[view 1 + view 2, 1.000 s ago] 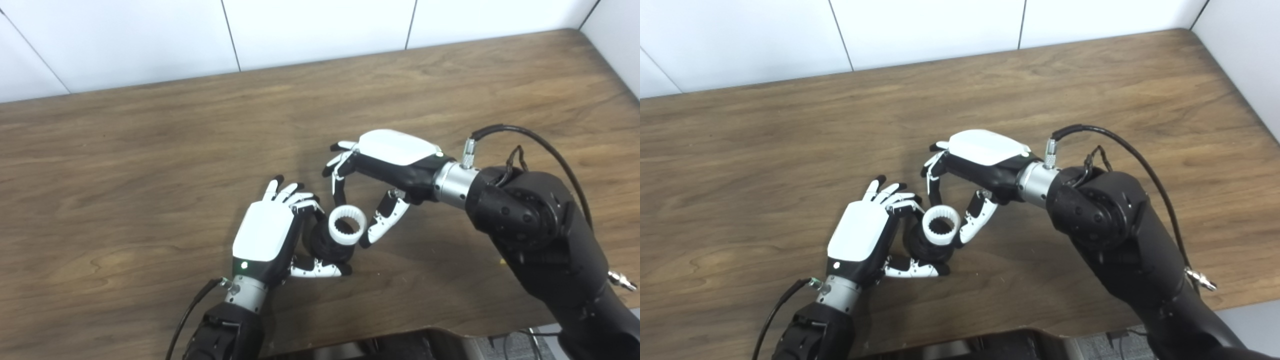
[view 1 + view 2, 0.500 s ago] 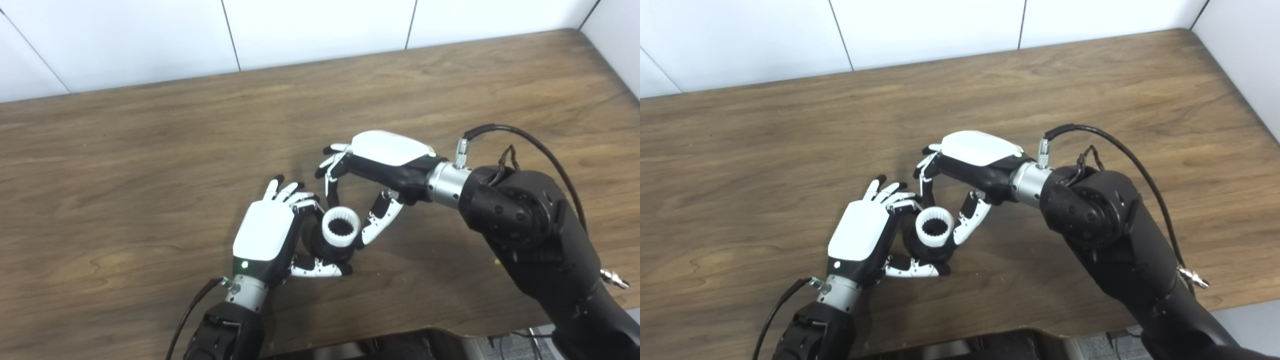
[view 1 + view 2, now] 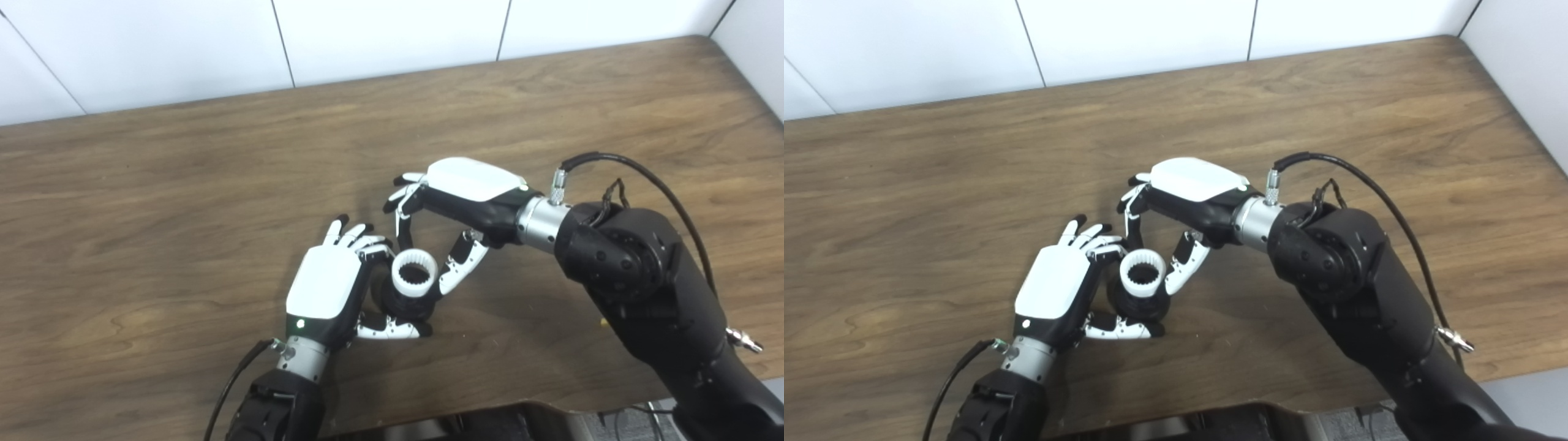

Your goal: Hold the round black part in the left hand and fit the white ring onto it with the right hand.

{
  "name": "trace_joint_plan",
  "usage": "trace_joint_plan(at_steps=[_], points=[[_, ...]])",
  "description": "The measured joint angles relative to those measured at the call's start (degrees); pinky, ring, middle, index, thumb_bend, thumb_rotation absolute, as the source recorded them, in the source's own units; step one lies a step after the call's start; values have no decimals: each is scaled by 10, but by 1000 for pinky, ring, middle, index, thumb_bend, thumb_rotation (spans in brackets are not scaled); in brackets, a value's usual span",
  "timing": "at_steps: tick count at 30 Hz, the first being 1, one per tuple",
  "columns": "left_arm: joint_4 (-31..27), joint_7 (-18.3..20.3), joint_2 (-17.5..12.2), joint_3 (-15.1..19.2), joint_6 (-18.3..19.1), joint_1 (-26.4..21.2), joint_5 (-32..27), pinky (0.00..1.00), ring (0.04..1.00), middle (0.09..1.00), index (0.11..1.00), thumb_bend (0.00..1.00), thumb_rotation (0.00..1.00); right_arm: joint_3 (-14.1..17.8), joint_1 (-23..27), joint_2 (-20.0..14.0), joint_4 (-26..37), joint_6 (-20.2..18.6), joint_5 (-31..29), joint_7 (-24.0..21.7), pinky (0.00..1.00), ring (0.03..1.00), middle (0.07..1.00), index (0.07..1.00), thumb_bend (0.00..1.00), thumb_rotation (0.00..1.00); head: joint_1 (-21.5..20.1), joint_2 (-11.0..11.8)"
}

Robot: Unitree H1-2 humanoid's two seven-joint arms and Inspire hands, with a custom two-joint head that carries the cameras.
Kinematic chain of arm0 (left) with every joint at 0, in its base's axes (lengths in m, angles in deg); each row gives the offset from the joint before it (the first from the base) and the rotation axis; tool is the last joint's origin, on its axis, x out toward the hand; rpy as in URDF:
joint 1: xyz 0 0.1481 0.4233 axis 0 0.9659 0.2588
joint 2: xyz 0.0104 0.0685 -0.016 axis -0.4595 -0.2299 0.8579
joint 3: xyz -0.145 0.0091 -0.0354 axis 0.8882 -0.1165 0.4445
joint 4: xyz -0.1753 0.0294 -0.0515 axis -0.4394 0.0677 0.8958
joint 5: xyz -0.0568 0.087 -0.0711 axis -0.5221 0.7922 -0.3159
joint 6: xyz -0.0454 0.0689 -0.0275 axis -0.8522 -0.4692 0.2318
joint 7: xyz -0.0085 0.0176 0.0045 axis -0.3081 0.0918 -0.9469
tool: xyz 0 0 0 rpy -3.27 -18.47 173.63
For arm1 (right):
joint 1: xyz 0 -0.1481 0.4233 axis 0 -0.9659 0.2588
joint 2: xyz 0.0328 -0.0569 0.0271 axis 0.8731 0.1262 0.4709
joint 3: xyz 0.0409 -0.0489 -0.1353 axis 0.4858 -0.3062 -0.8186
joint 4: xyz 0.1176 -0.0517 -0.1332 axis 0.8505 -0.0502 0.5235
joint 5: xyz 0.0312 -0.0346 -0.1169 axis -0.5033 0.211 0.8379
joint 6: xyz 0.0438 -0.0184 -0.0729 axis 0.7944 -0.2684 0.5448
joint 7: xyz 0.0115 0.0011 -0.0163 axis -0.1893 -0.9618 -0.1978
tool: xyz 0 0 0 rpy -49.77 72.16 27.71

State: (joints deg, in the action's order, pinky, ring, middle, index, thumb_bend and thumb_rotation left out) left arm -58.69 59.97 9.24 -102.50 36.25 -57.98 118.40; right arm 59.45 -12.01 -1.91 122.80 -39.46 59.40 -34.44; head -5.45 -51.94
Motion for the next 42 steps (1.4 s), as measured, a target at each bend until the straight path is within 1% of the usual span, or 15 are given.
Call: trace_joint_plan(at_steps=[6, 13, 25, 42], points=[[-1, 4, 1, 1, 0, 0, 0, 1000, 894, 767, 482, 525, 58, -4, 0, 1, -2, 13, 1, 1, 845, 958, 839, 483, 525, 135, 2, -3], [-6, 14, 5, 1, 5, 0, 3, 1000, 896, 767, 482, 525, 57, -8, 0, 1, -2, 13, 1, 1, 859, 960, 836, 483, 525, 134, 3, -5], [-6, 14, 6, 1, 5, 0, 3, 1000, 895, 768, 482, 525, 57, -18, -10, 1, -2, 16, 1, 0, 869, 966, 843, 483, 524, 133, 4, -8], [-12, 26, 6, 1, 5, 0, 6, 1000, 894, 765, 482, 525, 58, -18, -20, 2, -4, 20, 3, 7, 861, 964, 847, 483, 524, 132, -3, -11]])
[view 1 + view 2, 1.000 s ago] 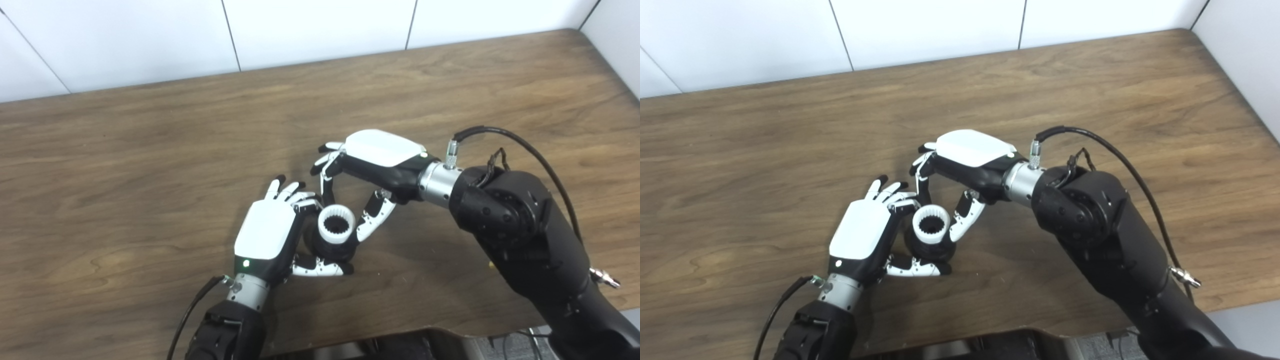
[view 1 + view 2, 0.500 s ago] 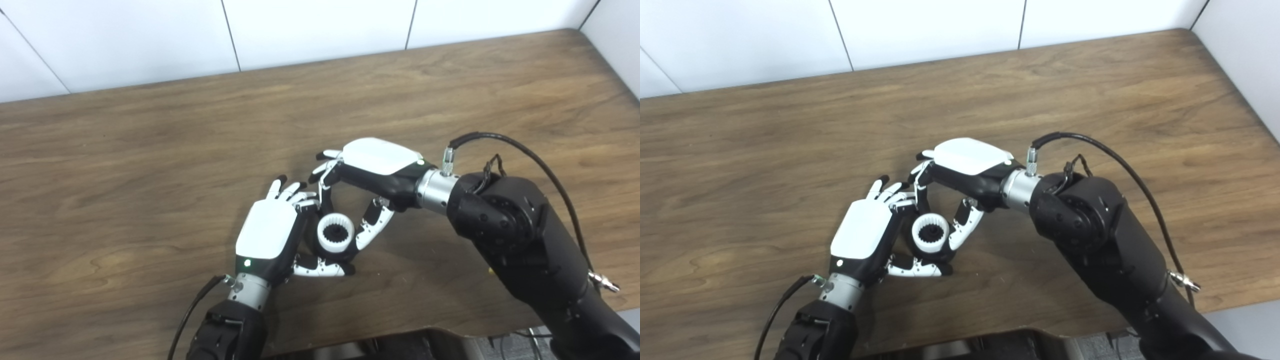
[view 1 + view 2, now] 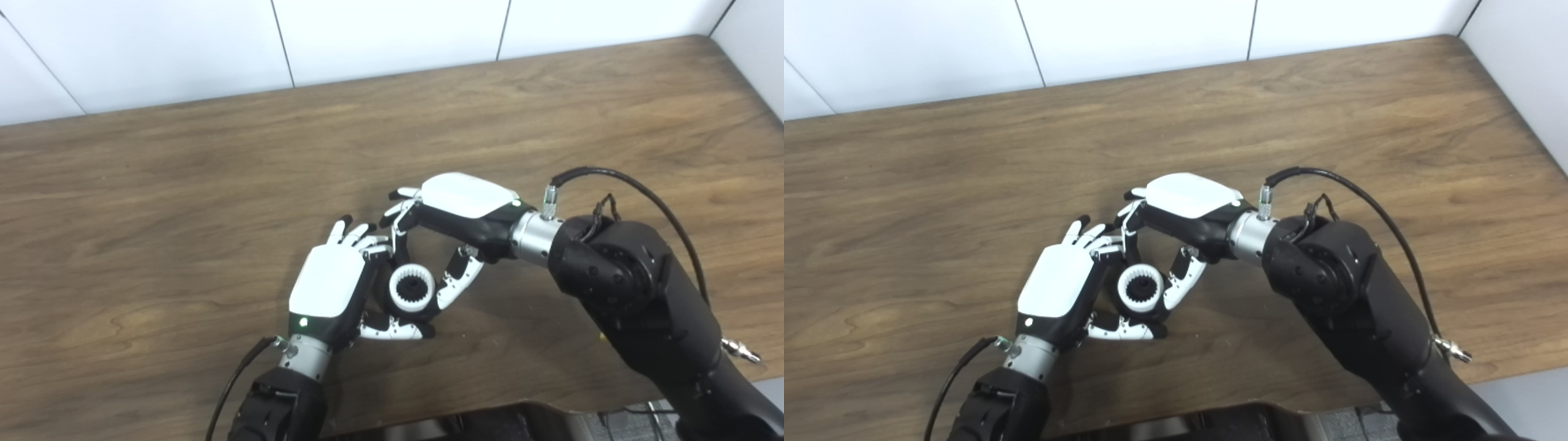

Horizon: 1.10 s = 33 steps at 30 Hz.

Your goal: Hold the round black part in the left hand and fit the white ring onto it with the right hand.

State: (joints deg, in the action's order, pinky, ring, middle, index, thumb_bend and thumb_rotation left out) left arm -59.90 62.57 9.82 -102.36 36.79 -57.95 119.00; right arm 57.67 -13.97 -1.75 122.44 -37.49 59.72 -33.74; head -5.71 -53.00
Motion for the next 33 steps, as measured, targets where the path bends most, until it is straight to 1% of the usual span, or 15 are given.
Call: trace_joint_plan(at_steps=[10, 33], points=[[-1, 2, 0, 0, 0, 0, 0, 1000, 896, 765, 482, 525, 58, 1, -4, 0, -12, 4, 3, 11, 867, 964, 854, 483, 524, 133, 0, 0], [-2, 2, 0, 0, 0, 1, 0, 1000, 894, 764, 482, 525, 57, 4, -6, 0, -21, 3, 7, 13, 874, 968, 850, 483, 524, 131, 0, -3]])
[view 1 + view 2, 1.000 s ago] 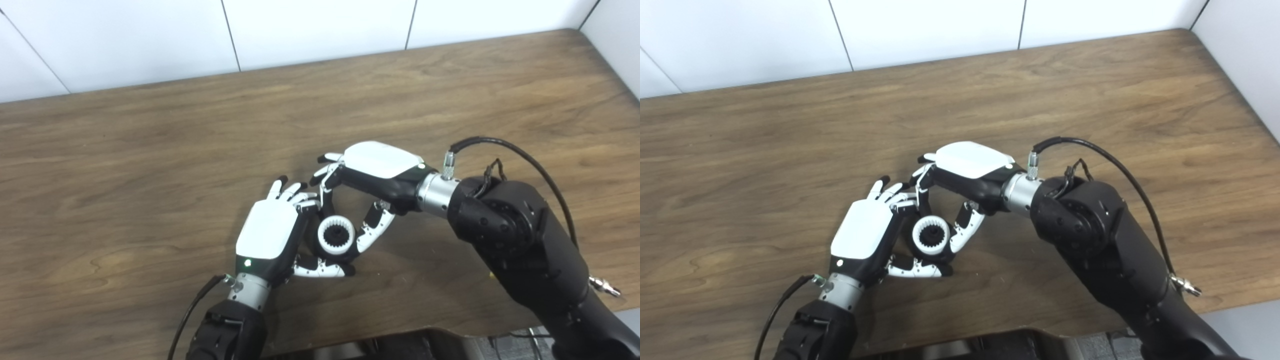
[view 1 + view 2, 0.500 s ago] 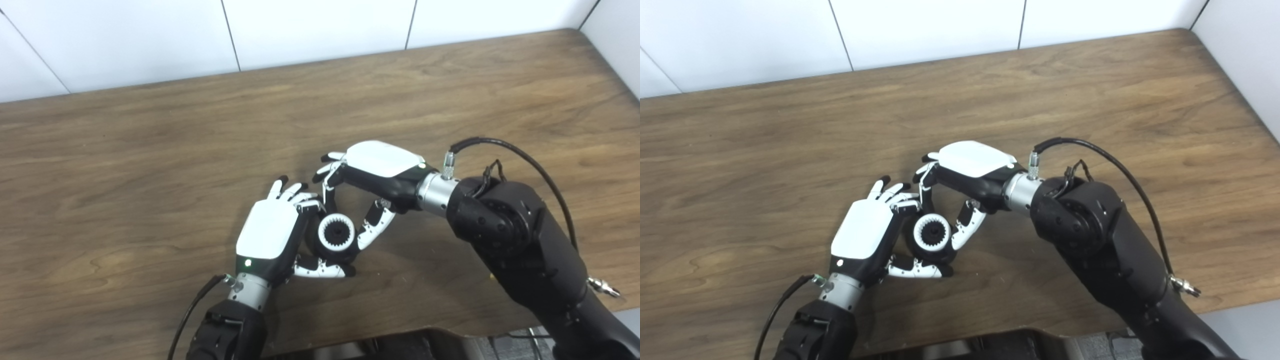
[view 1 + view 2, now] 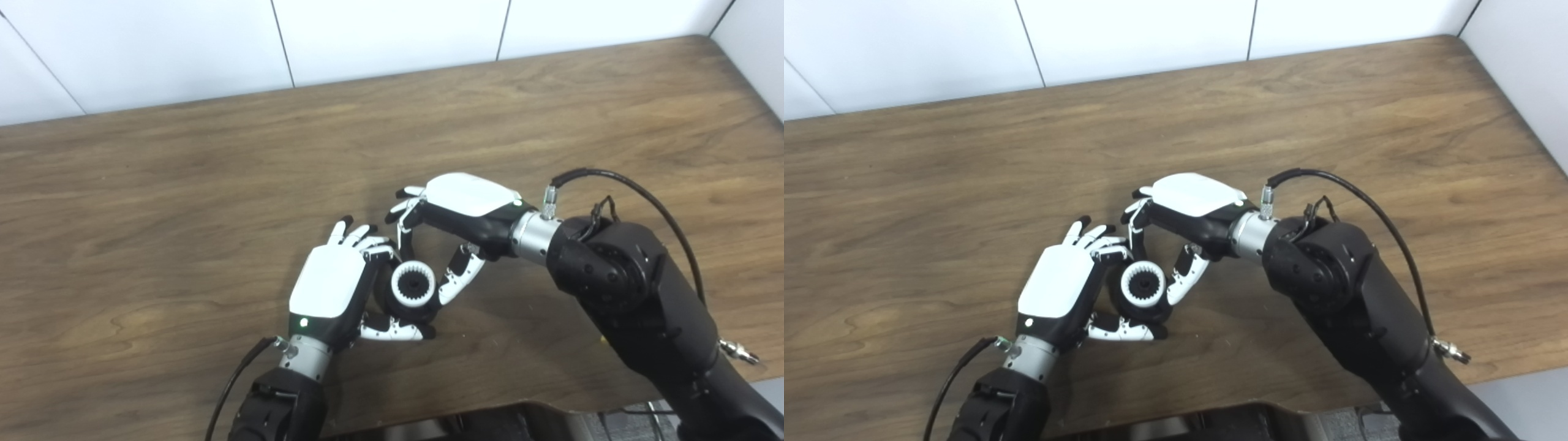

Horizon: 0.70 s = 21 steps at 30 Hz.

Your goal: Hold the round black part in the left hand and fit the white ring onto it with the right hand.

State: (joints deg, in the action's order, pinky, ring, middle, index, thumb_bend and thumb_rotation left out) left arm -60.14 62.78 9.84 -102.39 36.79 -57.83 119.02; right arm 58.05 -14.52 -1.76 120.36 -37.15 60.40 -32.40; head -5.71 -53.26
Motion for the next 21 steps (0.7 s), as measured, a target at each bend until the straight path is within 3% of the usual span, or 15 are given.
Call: trace_joint_plan(at_steps=[21], points=[[0, 1, 0, 0, 0, 0, -1, 1000, 900, 768, 482, 525, 57, 0, -4, 0, -6, -4, -5, 0, 851, 962, 852, 484, 524, 134, 0, 0]])
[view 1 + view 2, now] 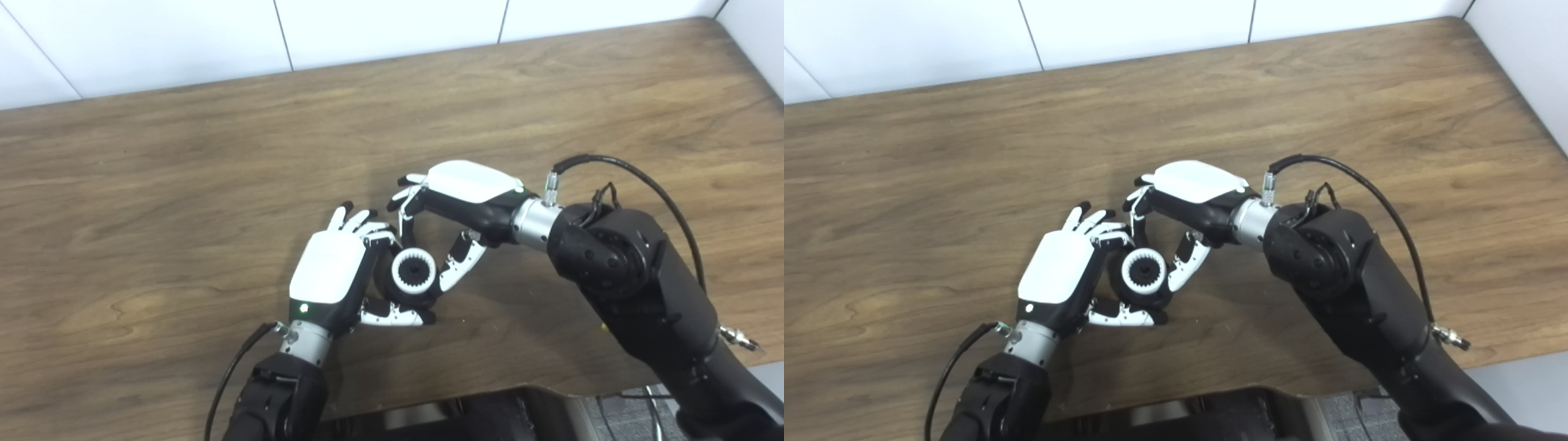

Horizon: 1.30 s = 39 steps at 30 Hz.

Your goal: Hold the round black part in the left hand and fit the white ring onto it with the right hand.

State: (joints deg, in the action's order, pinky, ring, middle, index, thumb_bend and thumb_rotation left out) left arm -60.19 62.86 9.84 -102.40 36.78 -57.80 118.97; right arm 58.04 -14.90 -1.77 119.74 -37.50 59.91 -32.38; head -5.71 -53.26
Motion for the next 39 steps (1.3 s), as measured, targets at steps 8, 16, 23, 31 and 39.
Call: trace_joint_plan(at_steps=[8, 16, 23, 31, 39], points=[[0, -1, 0, 0, 0, 0, -1, 1000, 897, 766, 482, 525, 57, 0, -3, 0, -1, 2, 1, 3, 841, 959, 853, 486, 525, 138, -1, -1], [0, 0, 1, 0, 0, 0, -3, 1000, 902, 770, 482, 525, 56, -1, -7, -1, -2, 8, 7, 5, 844, 959, 857, 492, 525, 144, -3, -3], [0, 0, 1, -1, 0, 0, -3, 1000, 901, 771, 482, 525, 56, -1, -10, -1, -2, 10, 9, 5, 830, 948, 867, 657, 871, 220, -3, -3], [-1, 3, 1, 0, 0, 0, -3, 1000, 903, 774, 482, 525, 56, -1, -12, -1, -2, 18, 11, 5, 823, 938, 882, 730, 952, 261, -3, -3], [-3, 7, 1, 0, 0, 0, -2, 1000, 902, 771, 482, 525, 55, -1, -12, 0, -2, 19, 14, 5, 844, 955, 913, 784, 988, 316, -3, -4]])
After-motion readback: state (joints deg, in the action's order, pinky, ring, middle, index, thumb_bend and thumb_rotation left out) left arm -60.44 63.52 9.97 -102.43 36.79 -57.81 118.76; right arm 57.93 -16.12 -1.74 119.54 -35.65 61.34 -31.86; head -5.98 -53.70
